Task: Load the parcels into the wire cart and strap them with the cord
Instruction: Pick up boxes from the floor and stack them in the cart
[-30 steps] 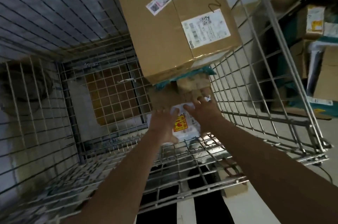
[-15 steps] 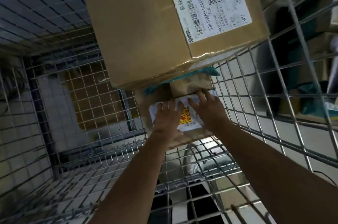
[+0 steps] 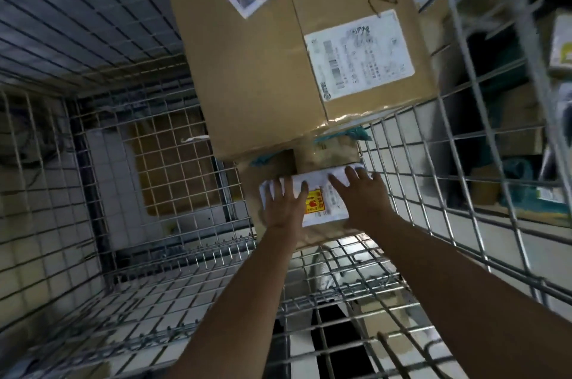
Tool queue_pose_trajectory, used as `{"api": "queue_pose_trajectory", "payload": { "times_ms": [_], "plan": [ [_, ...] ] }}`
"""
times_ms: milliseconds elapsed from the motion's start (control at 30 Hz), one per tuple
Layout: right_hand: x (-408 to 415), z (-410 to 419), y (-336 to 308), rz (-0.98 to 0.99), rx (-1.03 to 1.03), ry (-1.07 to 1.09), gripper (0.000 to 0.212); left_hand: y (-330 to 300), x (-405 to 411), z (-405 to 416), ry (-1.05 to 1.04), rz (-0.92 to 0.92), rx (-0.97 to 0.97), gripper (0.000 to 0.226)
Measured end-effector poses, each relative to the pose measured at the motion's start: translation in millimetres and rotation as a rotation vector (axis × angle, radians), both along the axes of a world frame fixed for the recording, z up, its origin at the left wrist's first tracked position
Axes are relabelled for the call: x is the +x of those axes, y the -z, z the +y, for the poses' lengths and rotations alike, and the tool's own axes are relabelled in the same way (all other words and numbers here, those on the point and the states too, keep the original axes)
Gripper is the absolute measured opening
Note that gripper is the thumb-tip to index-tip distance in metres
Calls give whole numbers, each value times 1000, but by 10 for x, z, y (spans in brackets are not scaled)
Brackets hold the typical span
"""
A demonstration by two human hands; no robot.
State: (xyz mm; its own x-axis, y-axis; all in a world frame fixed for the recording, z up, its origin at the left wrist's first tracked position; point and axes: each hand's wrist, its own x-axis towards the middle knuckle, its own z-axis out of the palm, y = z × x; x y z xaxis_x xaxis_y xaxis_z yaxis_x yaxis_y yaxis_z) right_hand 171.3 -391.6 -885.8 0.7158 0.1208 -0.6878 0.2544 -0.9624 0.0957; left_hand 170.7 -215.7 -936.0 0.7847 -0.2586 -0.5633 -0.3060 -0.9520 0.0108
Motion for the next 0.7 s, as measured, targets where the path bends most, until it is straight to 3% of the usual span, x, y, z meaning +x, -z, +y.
{"api": "queue_pose_trajectory", "payload": {
  "times_ms": [167, 267, 400, 500, 600, 700],
  "plan": [
    [59, 146, -950, 59, 54, 36, 108, -1064, 95, 282, 99, 39, 15, 83],
    [28, 300, -1551, 48, 118, 17, 101, -1798, 29, 548, -47, 21, 7, 68],
    [80, 586, -2443, 66, 183, -133, 94, -2947, -141, 1062, -191, 92, 108, 92],
    [158, 992, -3139, 32, 268, -282, 91, -3668, -310, 1591, -367, -28, 106, 99],
    [189, 1616, -3778, -47, 289, -446, 101, -4359, -574, 2083, -565, -109, 86, 108],
    [89, 2342, -4383, -124, 321, -598, 101, -4951, -953, 2579, -721, -241, 74, 103]
  ]
}}
